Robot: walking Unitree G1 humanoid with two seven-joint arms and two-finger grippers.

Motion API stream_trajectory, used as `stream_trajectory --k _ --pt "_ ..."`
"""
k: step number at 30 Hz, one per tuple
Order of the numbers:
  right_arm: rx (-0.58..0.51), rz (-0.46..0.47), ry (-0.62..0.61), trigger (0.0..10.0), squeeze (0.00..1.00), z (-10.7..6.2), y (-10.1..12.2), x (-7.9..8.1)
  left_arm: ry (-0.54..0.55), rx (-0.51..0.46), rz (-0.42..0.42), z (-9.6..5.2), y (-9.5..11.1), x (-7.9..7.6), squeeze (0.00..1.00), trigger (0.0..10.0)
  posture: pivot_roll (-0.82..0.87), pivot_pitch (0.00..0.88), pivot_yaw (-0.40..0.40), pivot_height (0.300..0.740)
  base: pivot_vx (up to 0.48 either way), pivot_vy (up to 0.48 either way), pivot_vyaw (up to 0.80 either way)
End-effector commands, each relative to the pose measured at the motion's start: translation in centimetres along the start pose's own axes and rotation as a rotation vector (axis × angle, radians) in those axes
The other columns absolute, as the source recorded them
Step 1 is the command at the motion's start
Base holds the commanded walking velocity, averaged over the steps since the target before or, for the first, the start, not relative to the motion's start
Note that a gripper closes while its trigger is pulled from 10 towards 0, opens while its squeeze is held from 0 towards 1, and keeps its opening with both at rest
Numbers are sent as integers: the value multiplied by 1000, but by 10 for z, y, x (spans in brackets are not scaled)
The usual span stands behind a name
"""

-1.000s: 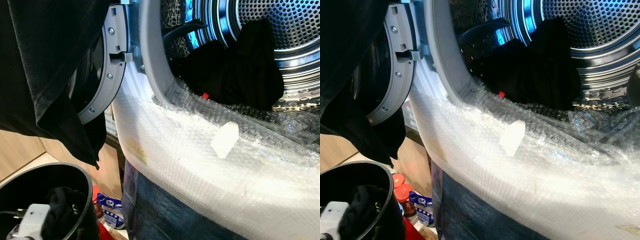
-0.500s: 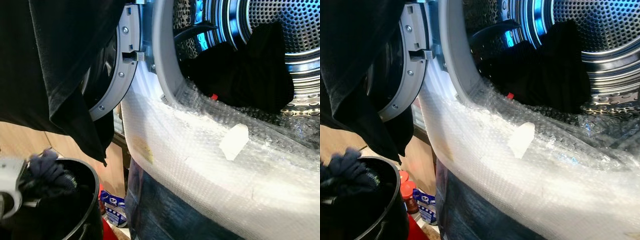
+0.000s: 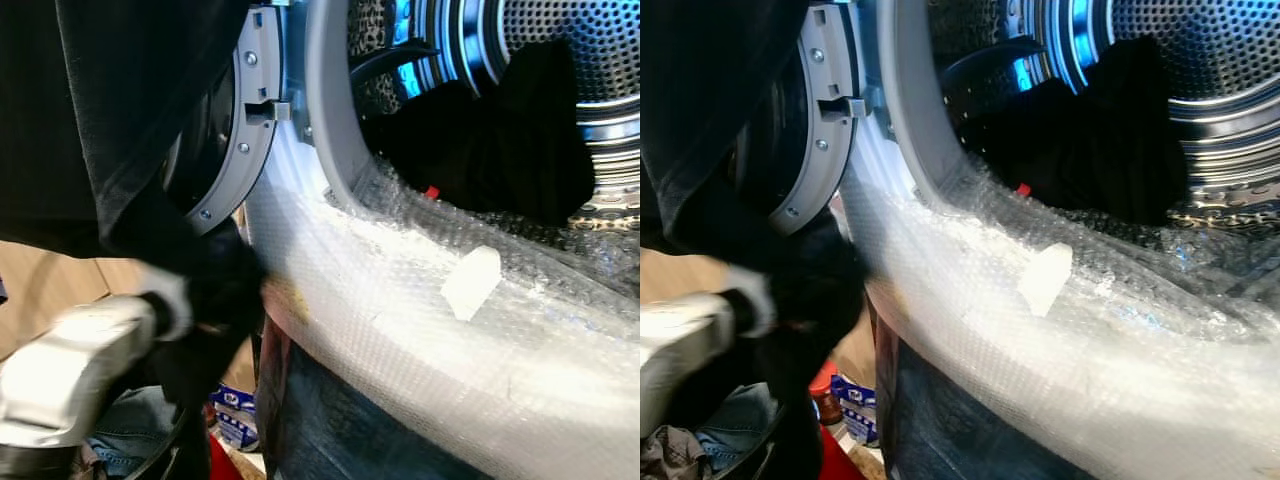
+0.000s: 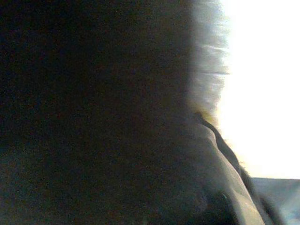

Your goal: Clothes washing

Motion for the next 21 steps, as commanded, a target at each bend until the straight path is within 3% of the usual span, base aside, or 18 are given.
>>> stream_trajectory --k 1,2,3,5,7,8,11,16,19,21 --pt "-1 17 -4 10000 0 0 0 -1 -127 -21 11 7 9 -25 0 0 68 0 -51 740 0 0 0" --pt "1 17 -4 10000 0 0 -1 -1 -231 8 20 20 2 -50 0 0 72 0 -57 740 0 0 0" --pt "1 17 -4 10000 0 0 -1 -1 -231 8 20 20 2 -50 0 0 72 0 -57 740 0 0 0" --pt "3 17 -4 10000 0 0 -2 0 -312 51 54 30 -8 -70 0 0 68 0 -52 740 0 0 0" --pt "3 18 -5 10000 0 0 -2 -1 -335 62 62 33 -11 -76 0 0 66 0 -50 740 0 0 0" --pt "1 25 -6 10000 0 0 -1 0 -418 99 74 35 -20 -93 0 0 55 0 -34 740 0 0 0" --pt "-4 48 -10 10000 0 0 -1 0 -507 138 66 33 -33 -113 0 0 52 0 -32 740 0 0 0" --pt "5 48 1 10000 0 1 -5 5 -494 252 56 40 -71 -115 0 0 62 0 -33 740 0 0 0" --pt "6 53 3 10000 0 1 -5 7 -440 310 5 44 -96 -105 0 0 59 0 -28 740 0 0 0" --pt "4 54 2 10000 0 1 -5 7 -405 318 -17 45 -101 -99 0 0 54 0 -27 740 0 0 0"
Point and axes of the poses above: a point about 5 cm out from each wrist's last joint towards the gripper, its own z axis pointing out of the wrist towards the gripper, its own y axis along the axis of the wrist's last joint, x = y × z, the point moved 5 cm from there along z, pointing out of the wrist towards the gripper, and after that the axes turned 8 degrees about -z, right-handed, at the moved point
